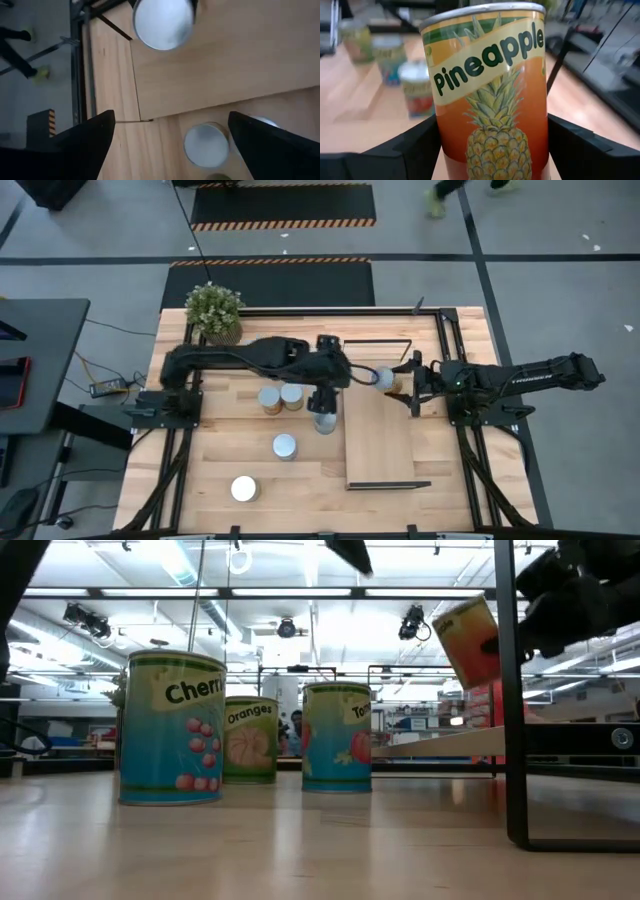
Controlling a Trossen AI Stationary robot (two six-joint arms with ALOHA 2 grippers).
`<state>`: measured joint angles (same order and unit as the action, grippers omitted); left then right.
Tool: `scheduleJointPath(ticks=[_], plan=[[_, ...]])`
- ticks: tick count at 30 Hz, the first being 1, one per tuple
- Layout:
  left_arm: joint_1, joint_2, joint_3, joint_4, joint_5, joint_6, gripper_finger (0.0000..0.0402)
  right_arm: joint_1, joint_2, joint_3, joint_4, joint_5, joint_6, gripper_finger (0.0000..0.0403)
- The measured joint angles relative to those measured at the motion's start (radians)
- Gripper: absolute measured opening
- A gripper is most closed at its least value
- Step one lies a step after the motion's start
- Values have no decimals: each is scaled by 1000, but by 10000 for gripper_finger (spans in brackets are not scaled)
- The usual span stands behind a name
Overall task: Pick and place cans onto a shelf
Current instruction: Put the bottom canned pineapple on the shelf
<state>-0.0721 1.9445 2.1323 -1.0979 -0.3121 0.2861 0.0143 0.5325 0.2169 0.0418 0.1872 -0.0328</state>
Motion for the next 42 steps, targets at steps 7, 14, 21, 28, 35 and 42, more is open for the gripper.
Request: scheduleJointPath(ticks=[7, 14, 21, 28, 35, 42], plan=[[-26, -170, -5, -34, 17, -122, 395, -35, -52, 0, 20, -9, -22, 324], [-83, -333, -261, 53, -44, -198, 395, -51, -48, -21, 20, -50, 18, 324], [-110, -522, -651, 315, -57, -251, 395, -48, -46, -118, 146, -56, 82, 324], [-117, -709, -961, 594, -51, -303, 395, -51, -50, -186, 226, -55, 90, 324], [-118, -822, -1200, 845, -50, -329, 395, -91, -47, -211, 251, -51, 84, 324], [-116, -858, -1366, 1085, -51, -327, 395, -205, -44, -211, 262, -59, 65, 324]])
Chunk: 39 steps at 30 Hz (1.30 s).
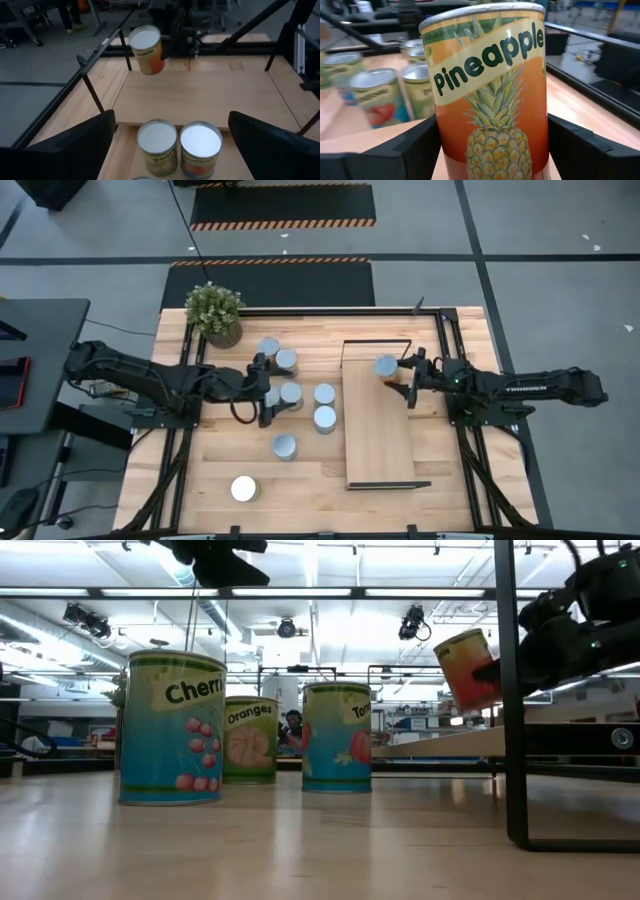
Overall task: Pick and place cans onto a shelf
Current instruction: Put the bottom canned pineapple on the shelf
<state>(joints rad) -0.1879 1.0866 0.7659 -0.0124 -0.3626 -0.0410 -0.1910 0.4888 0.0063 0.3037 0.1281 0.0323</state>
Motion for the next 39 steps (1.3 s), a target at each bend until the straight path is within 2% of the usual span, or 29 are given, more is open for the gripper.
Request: scheduleJointPath(ticks=[6, 9, 12, 19, 27, 31, 36, 39], plan=[[0, -3, -85, 122, 0, 0, 395, -120, 34, 6, -86, -66, 43, 324], [0, -3, -112, 172, 0, 0, 395, -157, 58, 6, -71, -124, 44, 324], [0, -3, -121, 187, 0, 0, 395, -179, 81, 6, -57, -129, 51, 324], [1, -3, -121, 193, 0, -35, 395, -186, 138, 6, -27, -127, 58, 330], [1, -2, -121, 192, 0, -57, 395, -186, 166, 7, -21, -59, 78, 371], [1, -2, -121, 191, 0, -57, 395, -186, 166, 7, -20, -44, 76, 379], [1, -2, -121, 183, 0, -58, 395, -183, 166, 7, -20, -53, 80, 378], [1, -2, -121, 178, 0, -60, 395, -183, 166, 7, -4, -109, 68, 378]])
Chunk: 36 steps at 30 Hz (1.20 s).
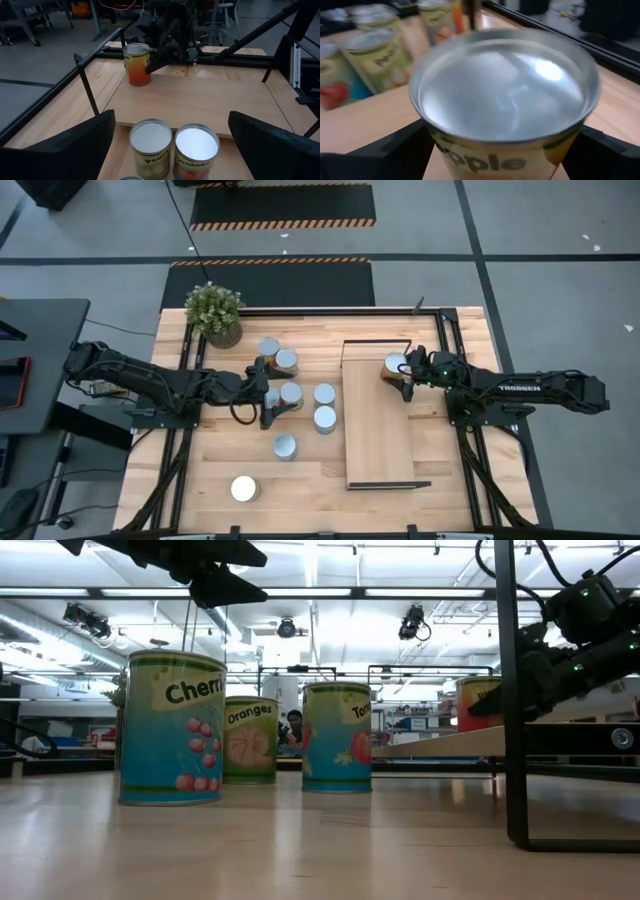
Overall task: Pick and place cans onto a shelf
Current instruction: Put the bottom canned pineapple on the shelf
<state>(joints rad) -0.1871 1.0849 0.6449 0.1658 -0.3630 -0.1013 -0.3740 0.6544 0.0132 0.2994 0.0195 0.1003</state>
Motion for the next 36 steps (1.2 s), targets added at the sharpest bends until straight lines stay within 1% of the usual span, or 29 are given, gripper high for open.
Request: scheduleJointPath(ticks=[3, 9, 12, 16, 21, 30, 36], plan=[[0, 0, 0, 0, 0, 0, 395, 0, 0, 0, 34, -61, -33, 377], [0, 0, 0, -1, 0, 0, 396, 0, 0, 0, 83, -142, -75, 373], [0, 0, 0, -8, 0, 0, 396, 0, 0, 0, 88, -132, -53, 372], [0, 1, 0, -8, 0, 0, 396, 0, 0, 0, 73, -41, -8, 372], [0, 1, 0, -8, 0, 0, 396, 20, 0, 0, 66, 13, 66, 372], [0, 1, 0, -7, -10, 7, 396, 166, 0, 0, 36, 230, 158, 372], [0, 1, 0, -7, -10, 8, 396, 279, 0, 0, 26, 403, 195, 372]])
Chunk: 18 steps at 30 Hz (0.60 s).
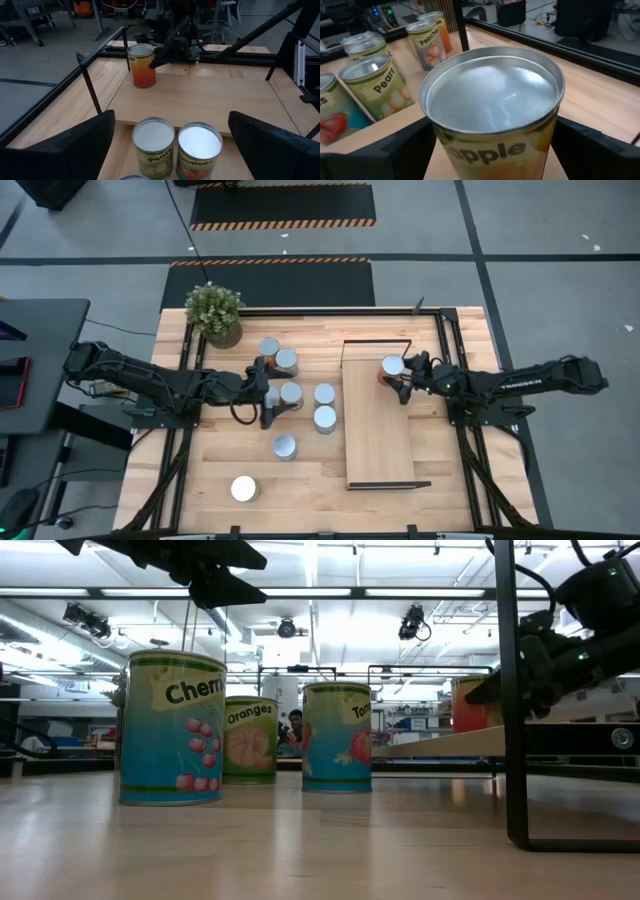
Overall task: Pick and place cans onto a shelf
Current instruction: Put the bottom canned pineapple on the shelf
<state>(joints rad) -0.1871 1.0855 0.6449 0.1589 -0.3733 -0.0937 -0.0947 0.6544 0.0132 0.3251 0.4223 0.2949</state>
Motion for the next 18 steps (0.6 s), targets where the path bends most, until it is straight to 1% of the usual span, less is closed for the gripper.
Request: scheduleJointPath(ticks=[6, 9, 13, 18], plan=[[0, 0, 0, 0, 0, 0, 396, 101, 21, 0, -27, 114, 74, 363], [0, 0, 0, 0, 0, 0, 396, 150, 47, 7, -20, 135, 88, 359], [0, 0, 0, 1, 0, 0, 396, 210, 99, 78, -69, 175, 120, 358], [0, 0, 0, 0, 0, -5, 396, 266, 185, 189, -197, 228, 172, 358]])
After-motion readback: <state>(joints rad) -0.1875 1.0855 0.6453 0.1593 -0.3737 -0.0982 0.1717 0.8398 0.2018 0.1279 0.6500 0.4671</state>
